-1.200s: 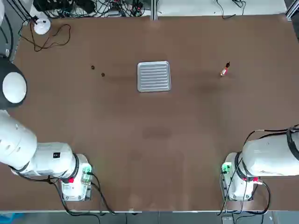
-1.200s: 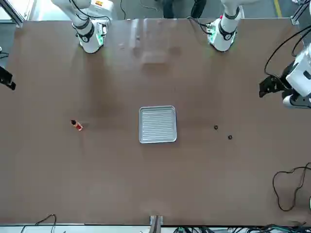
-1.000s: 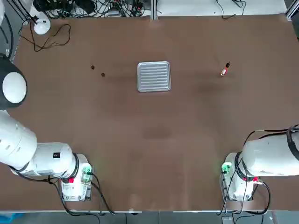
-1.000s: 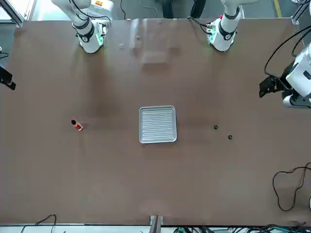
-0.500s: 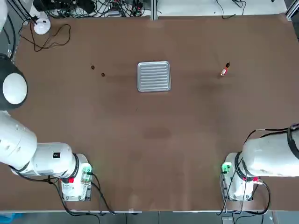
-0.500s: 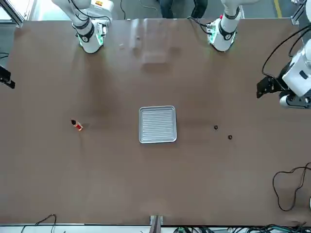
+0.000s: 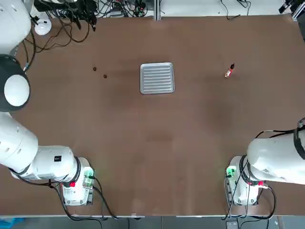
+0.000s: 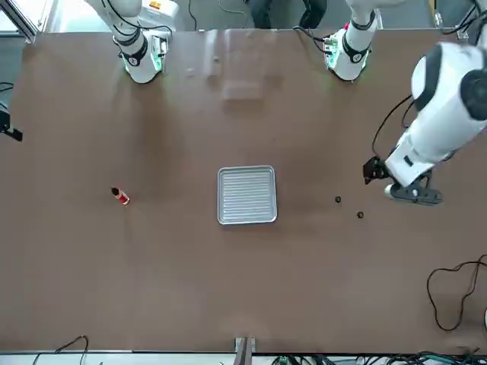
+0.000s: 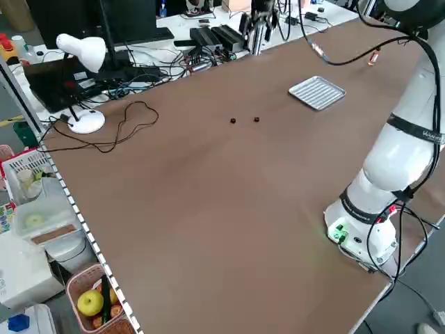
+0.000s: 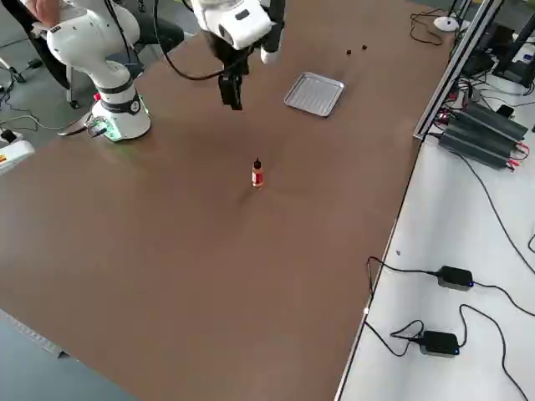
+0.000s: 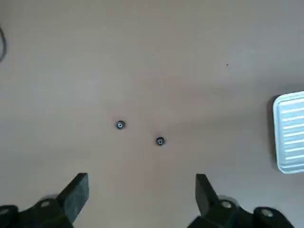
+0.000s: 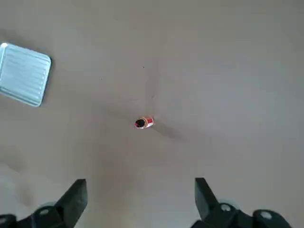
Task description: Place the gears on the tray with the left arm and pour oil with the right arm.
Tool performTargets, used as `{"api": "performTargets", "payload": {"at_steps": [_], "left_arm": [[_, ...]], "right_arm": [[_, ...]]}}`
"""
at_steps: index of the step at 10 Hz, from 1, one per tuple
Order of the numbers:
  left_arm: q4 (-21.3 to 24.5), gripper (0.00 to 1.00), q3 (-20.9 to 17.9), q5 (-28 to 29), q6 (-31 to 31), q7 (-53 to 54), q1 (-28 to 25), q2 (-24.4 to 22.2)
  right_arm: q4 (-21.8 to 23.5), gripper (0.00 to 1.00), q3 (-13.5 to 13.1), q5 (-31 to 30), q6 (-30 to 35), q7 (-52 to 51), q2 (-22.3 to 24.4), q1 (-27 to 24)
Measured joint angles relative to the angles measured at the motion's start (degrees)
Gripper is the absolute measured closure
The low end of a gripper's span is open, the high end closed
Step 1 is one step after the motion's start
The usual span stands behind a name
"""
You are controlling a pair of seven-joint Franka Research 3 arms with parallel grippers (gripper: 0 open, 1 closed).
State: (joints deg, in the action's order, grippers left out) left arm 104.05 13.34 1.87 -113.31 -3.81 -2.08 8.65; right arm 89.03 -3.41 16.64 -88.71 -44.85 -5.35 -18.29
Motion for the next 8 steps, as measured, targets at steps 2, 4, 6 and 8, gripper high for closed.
{"api": "performTargets", "payload": {"at_steps": [2,4,6,8], "left_arm": [[4.23,0.01,0.28,0.0,-2.72,-0.98,0.02,0.87],[6.61,0.02,0.34,0.01,-5.16,-1.88,0.01,3.08],[10.29,0.02,0.42,0.01,-11.71,-2.38,0.02,5.22],[15.06,0.02,0.52,0.11,-19.09,-4.97,0.36,6.41]], "right_arm": [[5.01,0.0,-0.02,7.22,-3.41,-12.33,-0.63,-2.33],[8.83,0.0,-0.03,12.67,-6.28,-29.77,-2.13,-4.83],[10.96,0.0,-0.05,19.25,-6.81,-43.58,-4.58,-7.39],[13.21,0.0,-0.05,26.89,-6.24,-55.37,-8.53,-9.57]]}}
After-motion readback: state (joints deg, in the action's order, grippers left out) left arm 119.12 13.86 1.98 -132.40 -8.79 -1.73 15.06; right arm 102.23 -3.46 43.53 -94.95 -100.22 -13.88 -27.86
